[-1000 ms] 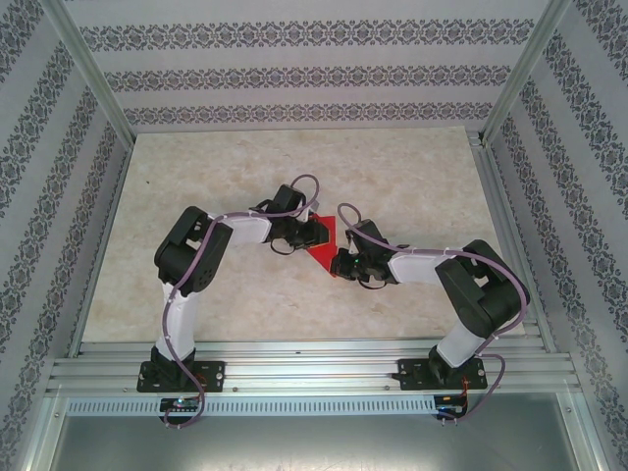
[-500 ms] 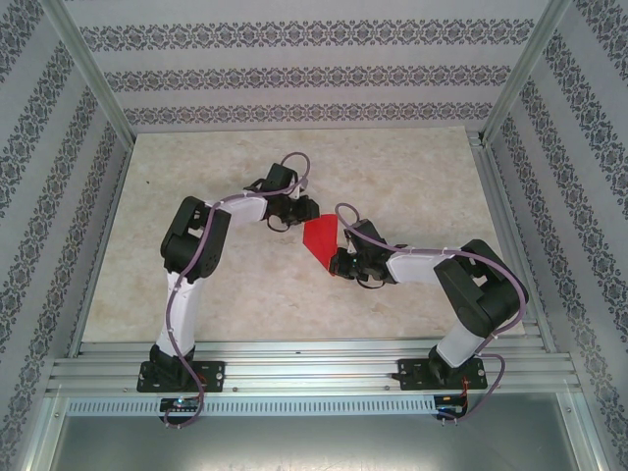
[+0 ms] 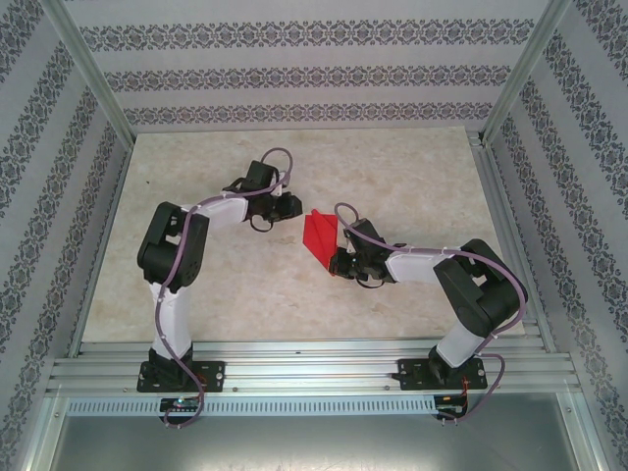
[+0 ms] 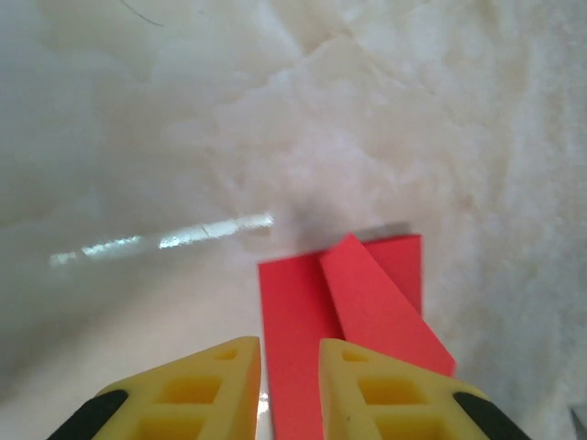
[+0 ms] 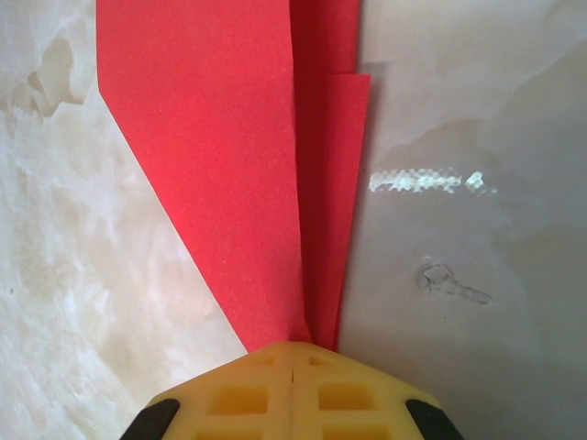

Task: Fold a paper plane with a square sheet of paper (fold left side to right side)
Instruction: Fourth fold the wing at the center of the table.

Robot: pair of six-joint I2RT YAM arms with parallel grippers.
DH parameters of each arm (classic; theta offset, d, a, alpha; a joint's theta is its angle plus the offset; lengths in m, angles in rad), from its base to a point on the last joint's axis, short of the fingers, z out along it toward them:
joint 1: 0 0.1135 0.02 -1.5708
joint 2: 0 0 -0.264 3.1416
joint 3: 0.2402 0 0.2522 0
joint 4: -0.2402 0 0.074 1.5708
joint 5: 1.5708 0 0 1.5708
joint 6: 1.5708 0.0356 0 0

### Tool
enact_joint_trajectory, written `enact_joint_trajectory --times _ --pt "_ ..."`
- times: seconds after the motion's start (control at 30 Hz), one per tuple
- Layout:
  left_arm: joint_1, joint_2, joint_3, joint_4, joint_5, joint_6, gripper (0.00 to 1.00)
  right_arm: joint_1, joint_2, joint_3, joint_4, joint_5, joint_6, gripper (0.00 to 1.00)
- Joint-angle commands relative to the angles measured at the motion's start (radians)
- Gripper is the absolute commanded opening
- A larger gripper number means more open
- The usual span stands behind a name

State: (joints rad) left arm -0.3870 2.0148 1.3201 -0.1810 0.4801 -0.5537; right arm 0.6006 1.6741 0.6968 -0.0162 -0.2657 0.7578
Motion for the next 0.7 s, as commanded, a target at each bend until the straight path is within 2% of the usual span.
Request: enact_joint_trajectory --times 0.0,0.13,0.33,0.67 --pt "-0.053 -0.081 -0.088 0.133 0.099 -0.030 0.24 0.013 0.090 -0.067 -0.276 0.103 -0.020 0.02" --pt "-0.137 -0.100 -0.157 0.198 0.132 -0.085 0.24 0.013 0.088 -0.065 -0.284 0.108 -0.024 0.02" --pt "-0.242 -0.064 -0.173 0.240 0.098 -0.141 0.24 0.013 0.088 -0.063 -0.297 0.120 -0.028 0.02" --pt "-0.258 0.030 -0.139 0.186 0.021 -0.124 0.24 0.017 0.096 -0.058 -0.303 0.124 -0.032 0.02"
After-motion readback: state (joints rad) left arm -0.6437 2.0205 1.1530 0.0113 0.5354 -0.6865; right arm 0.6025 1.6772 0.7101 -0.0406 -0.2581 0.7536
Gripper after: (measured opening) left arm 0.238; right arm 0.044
